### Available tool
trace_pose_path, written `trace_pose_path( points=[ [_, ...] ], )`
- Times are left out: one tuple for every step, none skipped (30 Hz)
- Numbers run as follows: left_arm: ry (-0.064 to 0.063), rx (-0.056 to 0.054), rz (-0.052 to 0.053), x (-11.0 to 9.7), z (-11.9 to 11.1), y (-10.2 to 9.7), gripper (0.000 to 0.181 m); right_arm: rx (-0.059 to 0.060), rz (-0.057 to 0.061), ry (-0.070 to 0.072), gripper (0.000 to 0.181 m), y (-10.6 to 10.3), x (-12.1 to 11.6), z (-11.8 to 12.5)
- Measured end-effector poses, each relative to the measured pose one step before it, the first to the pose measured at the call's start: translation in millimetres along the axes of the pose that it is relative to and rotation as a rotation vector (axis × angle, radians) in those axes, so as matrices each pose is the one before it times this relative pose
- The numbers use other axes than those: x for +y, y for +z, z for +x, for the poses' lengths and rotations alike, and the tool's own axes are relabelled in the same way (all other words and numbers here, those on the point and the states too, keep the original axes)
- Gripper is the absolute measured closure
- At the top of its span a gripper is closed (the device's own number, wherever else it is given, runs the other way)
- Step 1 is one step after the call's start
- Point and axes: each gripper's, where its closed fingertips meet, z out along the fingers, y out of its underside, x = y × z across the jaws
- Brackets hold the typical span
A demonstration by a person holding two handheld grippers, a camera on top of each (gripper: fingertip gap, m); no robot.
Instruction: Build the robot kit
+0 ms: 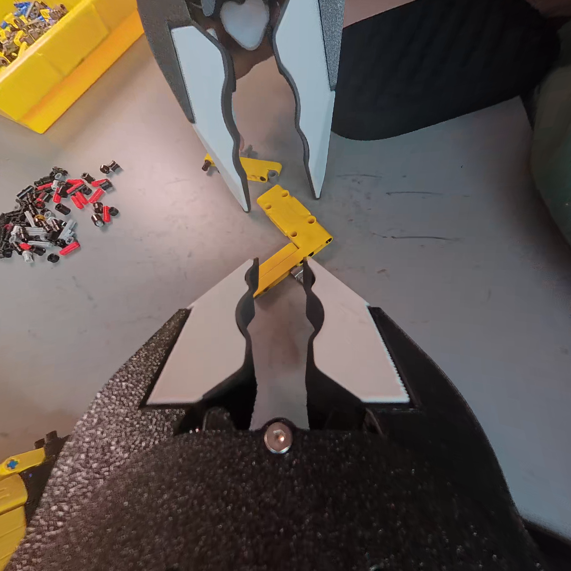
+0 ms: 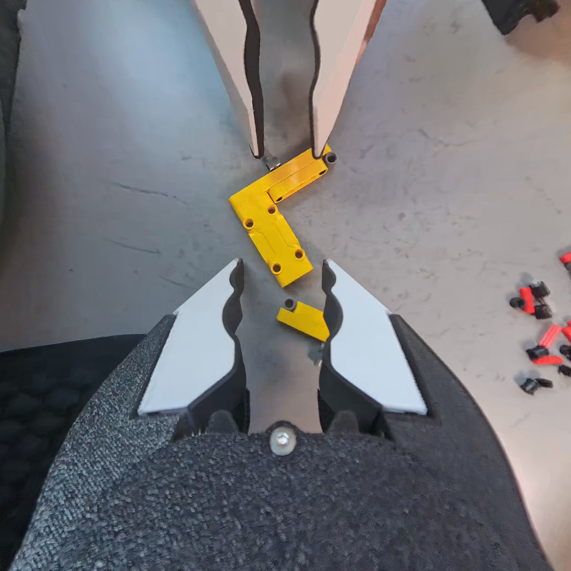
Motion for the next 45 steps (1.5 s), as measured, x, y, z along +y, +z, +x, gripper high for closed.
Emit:
trace_pose_path(
  points=[
    [-0.0111,0.0027,0.0084,-0.71,-0.60,-0.57,0.154,-0.0200,0.0044,-0.0115,0.144,0.57,-4.44,0.21],
    [-0.0133,0.0015,0.0100,-0.72,-1.01,-1.03,0.153,-0.0089,-0.0174,-0.0203,0.152,0.94,-0.50,1.57],
    [-0.0182,0.0015,0.0104,-0.76,-1.41,-1.44,0.153,-0.0123,-0.0145,-0.0362,0.153,0.20,-0.28,-0.37],
    [-0.0245,0.0012,0.0145,-1.45,-2.00,-1.80,0.151,-0.0118,-0.0200,-0.0389,0.154,-0.52,0.49,-1.53],
    [-0.0280,0.0069,0.0179,-1.95,-1.42,-1.87,0.150,-0.0072,-0.0170,-0.0430,0.154,-1.36,-0.73,-2.11],
    [-0.0277,0.0145,0.0199,-2.52,-0.47,-1.63,0.147,0.0058,-0.0140,-0.0540,0.154,-2.87,-2.44,-1.59],
    [-0.0260,0.0167,0.0187,-2.69,-0.21,-1.19,0.145,0.0189,-0.0248,-0.0701,0.154,-4.31,-2.23,-0.29],
    [-0.0240,0.0177,0.0168,-3.01,0.15,-0.49,0.143,0.0386,-0.0368,-0.0903,0.154,-5.23,-1.55,2.39],
    [-0.0241,0.0272,0.0145,-3.01,1.37,0.54,0.140,0.0460,-0.0469,-0.1047,0.154,-5.75,-0.64,3.67],
    [-0.0258,0.0359,0.0104,-2.95,2.60,1.77,0.139,0.0382,-0.0382,-0.0996,0.155,-5.82,-2.06,3.64],
    [-0.0240,0.0372,0.0056,-2.64,2.71,2.83,0.138,0.0438,-0.0235,-0.0931,0.155,-5.59,-4.17,5.49],
    [-0.0188,0.0282,-0.0050,-1.23,1.41,3.79,0.138,0.0273,-0.0121,-0.0846,0.155,-5.00,-5.20,3.82],
    [-0.0119,0.0163,-0.0172,0.72,0.27,4.32,0.138,0.0230,-0.0157,-0.0673,0.156,-3.85,-4.08,3.74],
    [-0.0028,0.0132,-0.0241,2.15,0.82,3.97,0.139,0.0315,-0.0140,-0.0684,0.156,-2.95,-3.55,4.46],
    [0.0064,0.0063,-0.0227,2.35,1.23,3.16,0.143,0.0322,-0.0182,-0.0685,0.156,-2.08,-2.18,3.79],
    [0.0129,-0.0092,-0.0194,2.22,0.16,2.28,0.151,0.0286,-0.0184,-0.0525,0.156,-1.48,-1.18,2.95],
    [0.0181,-0.0183,-0.0159,1.84,-0.28,2.14,0.156,0.0220,-0.0062,-0.0252,0.156,-1.02,-1.84,1.99],
    [0.0205,-0.0031,-0.0074,0.57,2.70,1.33,0.159,0.0003,0.0030,0.0067,0.156,0.03,-2.07,-1.46],
    [0.0168,0.0116,-0.0036,-0.08,5.25,0.63,0.163,0.0033,0.0000,0.0215,0.155,0.73,-0.33,-1.56],
    [0.0110,-0.0053,-0.0013,-0.22,2.39,0.24,0.163,0.0100,0.0007,0.0296,0.155,1.01,1.18,-1.26],
    [0.0095,-0.0173,0.0017,-0.45,0.22,-0.03,0.163,0.0142,0.0078,0.0516,0.154,0.67,1.55,-0.40],
    [0.0044,-0.0044,0.0074,-1.22,1.59,-0.22,0.163,0.0059,0.0239,0.0681,0.153,-0.32,0.32,-0.86],
    [-0.0034,0.0100,0.0069,-1.56,3.14,-0.03,0.162,-0.0051,0.0381,0.0802,0.152,-0.89,-1.30,-2.12],
    [-0.0033,0.0070,0.0001,-0.79,2.29,0.61,0.163,-0.0065,0.0455,0.0871,0.152,-1.12,-2.85,-1.75],
    [0.0008,0.0087,-0.0064,0.55,2.05,1.30,0.165,-0.0088,0.0488,0.0802,0.157,-1.27,-3.56,-1.90],
    [-0.0008,0.0102,-0.0051,0.48,1.83,1.64,0.166,0.0048,0.0518,0.0671,0.168,-1.92,-4.35,0.02],
    [-0.0051,0.0114,-0.0021,0.18,1.44,1.50,0.167,-0.0056,0.0340,0.0580,0.172,-1.09,-2.23,-1.38],
    [-0.0066,0.0128,-0.0023,0.37,1.33,1.15,0.167,-0.0038,0.0158,0.0592,0.172,0.24,0.92,-1.20],
    [-0.0049,0.0153,-0.0036,0.71,1.50,0.78,0.167,-0.0088,0.0111,0.0499,0.170,1.19,2.39,-2.42],
    [-0.0020,0.0079,-0.0082,1.39,0.63,0.66,0.167,-0.0107,0.0186,0.0401,0.165,1.25,1.61,-2.97],
    [0.0017,0.0058,-0.0184,2.81,0.09,0.81,0.167,-0.0111,0.0275,0.0443,0.164,0.46,-0.09,-2.44],
    [0.0022,0.0120,-0.0290,4.54,0.73,1.09,0.170,-0.0154,0.0226,0.0485,0.163,-0.23,0.36,-1.76],
    [0.0027,0.0187,-0.0138,2.22,1.66,0.89,0.173,-0.0098,0.0170,0.0471,0.160,-0.45,1.14,-0.04],
    [-0.0011,0.0159,-0.0014,-0.11,1.16,0.11,0.173,-0.0055,0.0190,0.0409,0.157,-0.66,0.80,0.87],
    [0.0009,0.0138,-0.0032,-0.08,0.72,0.08,0.173,-0.0068,0.0211,0.0349,0.156,-0.46,0.16,0.43],
    [0.0046,0.0162,-0.0038,0.17,0.89,0.34,0.174,-0.0207,0.0178,0.0320,0.155,0.32,-0.06,-2.59],
    [0.0046,0.0147,0.0002,-0.38,0.62,0.25,0.174,-0.0295,0.0016,0.0273,0.155,1.66,1.67,-4.68],
    [0.0007,0.0086,-0.0016,-0.21,-0.58,0.19,0.174,-0.0190,-0.0184,0.0150,0.156,2.76,4.27,-3.61],
    [0.0002,-0.0007,-0.0011,-0.13,-1.74,-0.11,0.173,0.0138,-0.0118,0.0090,0.166,2.53,2.96,0.87],
    [0.0042,-0.0052,0.0009,-0.07,-1.79,-0.60,0.173,0.0123,0.0138,0.0204,0.167,0.96,-1.27,1.08],
    [0.0083,-0.0242,0.0028,-0.13,-3.70,-0.93,0.174,-0.0003,0.0105,0.0343,0.169,-0.55,-2.02,0.10],
    [0.0127,-0.0408,-0.0002,0.39,-5.35,-0.79,0.172,0.0035,0.0039,0.0290,0.171,-0.94,-1.56,0.47],
    [0.0153,-0.0325,-0.0074,1.45,-3.67,-0.42,0.170,0.0211,0.0040,0.0157,0.172,-0.85,-1.53,2.33],
    [0.0125,-0.0183,-0.0070,1.02,-1.31,-0.22,0.168,0.0128,0.0107,0.0083,0.173,-0.89,-2.14,0.36],
    [0.0106,-0.0251,-0.0045,0.15,-2.20,-0.16,0.168,0.0121,-0.0013,0.0125,0.173,0.01,-0.08,0.28]
  ],
)
